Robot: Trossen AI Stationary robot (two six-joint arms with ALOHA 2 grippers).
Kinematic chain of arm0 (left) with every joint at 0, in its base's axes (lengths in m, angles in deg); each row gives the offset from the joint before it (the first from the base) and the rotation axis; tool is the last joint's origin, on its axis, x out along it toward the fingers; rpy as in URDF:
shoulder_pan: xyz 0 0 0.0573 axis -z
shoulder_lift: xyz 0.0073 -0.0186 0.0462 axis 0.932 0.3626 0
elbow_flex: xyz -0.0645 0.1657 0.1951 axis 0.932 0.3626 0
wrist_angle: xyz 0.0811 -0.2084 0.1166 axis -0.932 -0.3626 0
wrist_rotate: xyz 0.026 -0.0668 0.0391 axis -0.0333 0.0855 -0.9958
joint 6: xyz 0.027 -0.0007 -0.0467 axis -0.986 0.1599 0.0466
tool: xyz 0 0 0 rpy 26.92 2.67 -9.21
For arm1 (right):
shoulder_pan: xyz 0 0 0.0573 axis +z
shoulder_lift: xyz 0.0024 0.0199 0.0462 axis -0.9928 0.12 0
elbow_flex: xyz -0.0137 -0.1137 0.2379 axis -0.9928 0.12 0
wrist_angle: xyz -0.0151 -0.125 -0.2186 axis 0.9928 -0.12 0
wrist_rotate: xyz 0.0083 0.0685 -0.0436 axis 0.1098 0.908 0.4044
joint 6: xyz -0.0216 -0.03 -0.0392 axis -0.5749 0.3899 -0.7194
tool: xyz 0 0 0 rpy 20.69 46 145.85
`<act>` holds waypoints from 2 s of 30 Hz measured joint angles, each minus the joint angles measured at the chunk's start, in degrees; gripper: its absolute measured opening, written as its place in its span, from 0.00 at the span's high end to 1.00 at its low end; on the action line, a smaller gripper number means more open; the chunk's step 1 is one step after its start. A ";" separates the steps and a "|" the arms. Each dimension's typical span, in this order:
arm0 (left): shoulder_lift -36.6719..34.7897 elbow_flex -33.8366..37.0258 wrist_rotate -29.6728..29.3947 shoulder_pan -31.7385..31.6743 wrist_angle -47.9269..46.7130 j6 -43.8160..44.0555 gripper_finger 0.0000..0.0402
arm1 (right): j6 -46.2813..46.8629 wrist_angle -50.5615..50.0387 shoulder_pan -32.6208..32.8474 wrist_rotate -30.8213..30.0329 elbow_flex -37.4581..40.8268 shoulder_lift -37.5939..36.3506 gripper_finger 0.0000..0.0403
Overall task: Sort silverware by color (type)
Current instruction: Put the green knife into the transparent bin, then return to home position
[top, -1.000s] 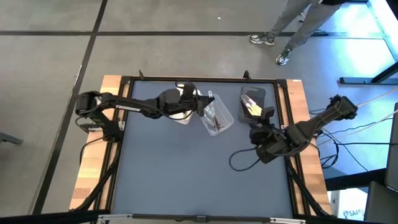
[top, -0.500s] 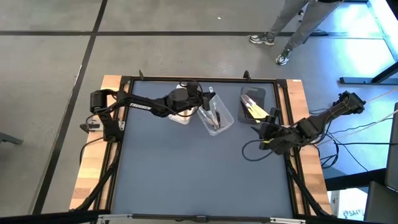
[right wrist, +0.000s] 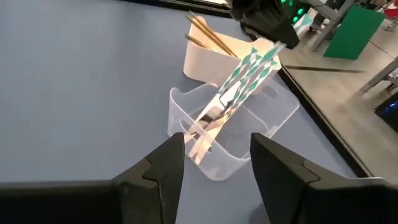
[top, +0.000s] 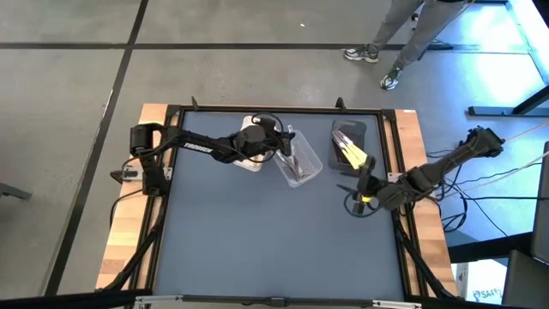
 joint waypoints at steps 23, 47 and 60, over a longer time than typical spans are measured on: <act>-0.02 0.00 -0.42 -0.08 -4.06 -0.24 0.80 | -3.02 13.19 -12.15 16.79 6.88 0.06 0.57; -0.57 0.11 19.51 -5.96 -9.02 -4.26 0.72 | -6.24 16.84 -12.76 18.01 3.08 -0.15 0.57; -6.61 0.09 23.25 -9.10 -10.29 -10.17 0.72 | -7.23 17.38 -12.76 18.00 3.08 -0.38 0.57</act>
